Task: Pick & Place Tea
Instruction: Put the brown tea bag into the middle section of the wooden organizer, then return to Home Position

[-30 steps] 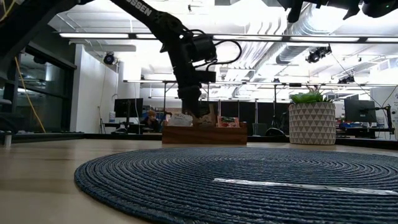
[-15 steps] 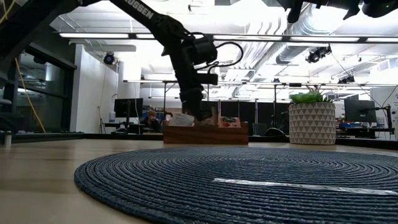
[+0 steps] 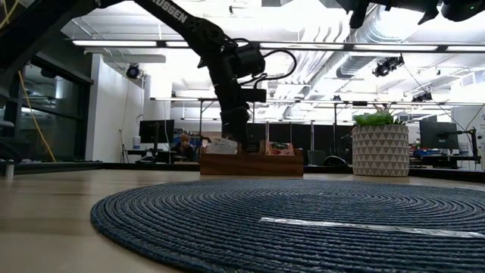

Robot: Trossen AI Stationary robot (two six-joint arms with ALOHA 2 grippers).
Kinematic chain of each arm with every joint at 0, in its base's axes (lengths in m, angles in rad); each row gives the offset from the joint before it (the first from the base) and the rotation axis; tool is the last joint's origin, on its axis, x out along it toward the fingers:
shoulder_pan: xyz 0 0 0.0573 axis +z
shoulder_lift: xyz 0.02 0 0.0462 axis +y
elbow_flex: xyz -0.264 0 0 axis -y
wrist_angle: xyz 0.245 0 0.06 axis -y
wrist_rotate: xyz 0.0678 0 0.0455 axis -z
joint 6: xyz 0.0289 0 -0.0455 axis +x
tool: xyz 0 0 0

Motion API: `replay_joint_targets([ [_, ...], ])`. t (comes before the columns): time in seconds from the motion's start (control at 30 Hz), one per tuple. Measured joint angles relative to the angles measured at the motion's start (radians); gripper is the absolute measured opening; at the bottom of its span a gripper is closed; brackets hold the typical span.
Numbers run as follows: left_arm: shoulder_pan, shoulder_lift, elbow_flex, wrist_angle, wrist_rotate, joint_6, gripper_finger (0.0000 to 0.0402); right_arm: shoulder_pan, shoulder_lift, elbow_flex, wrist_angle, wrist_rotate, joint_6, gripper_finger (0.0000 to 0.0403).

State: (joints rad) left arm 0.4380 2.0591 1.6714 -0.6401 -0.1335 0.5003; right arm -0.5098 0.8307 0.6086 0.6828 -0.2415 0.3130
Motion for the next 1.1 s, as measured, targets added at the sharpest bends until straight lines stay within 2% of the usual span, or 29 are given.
replay_joint_targets([
  [0.13, 0.001, -0.001, 0.071, -0.084, -0.078, 0.017, 0.0161, 0.000, 0.000, 0.000, -0.010, -0.003, 0.000, 0.0232],
  [0.3, 0.000, -0.002, 0.197, -0.209, -0.202, 0.102, 0.0165, 0.000, 0.000, 0.000, -0.014, -0.004, 0.000, 0.0232],
  [0.4, 0.008, -0.005, 0.223, -0.237, -0.251, 0.125, 0.0165, 0.000, 0.000, 0.000, -0.014, -0.004, 0.000, 0.0232],
  [0.67, 0.073, -0.004, 0.229, -0.395, -0.157, 0.052, 0.0166, 0.000, 0.000, 0.000, -0.014, -0.004, 0.024, 0.0232],
  [0.87, 0.093, -0.079, 0.202, -0.391, -0.095, 0.038, 0.0166, -0.022, -0.044, 0.000, -0.083, -0.020, 0.052, 0.0232],
  [0.97, 0.092, -0.140, 0.151, -0.367, -0.103, 0.044, 0.0166, -0.050, -0.093, 0.000, -0.222, -0.018, 0.047, 0.0232],
  [1.1, 0.092, -0.270, -0.010, -0.259, -0.069, 0.016, 0.0166, -0.091, -0.169, -0.001, -0.367, -0.047, 0.030, 0.0232],
])
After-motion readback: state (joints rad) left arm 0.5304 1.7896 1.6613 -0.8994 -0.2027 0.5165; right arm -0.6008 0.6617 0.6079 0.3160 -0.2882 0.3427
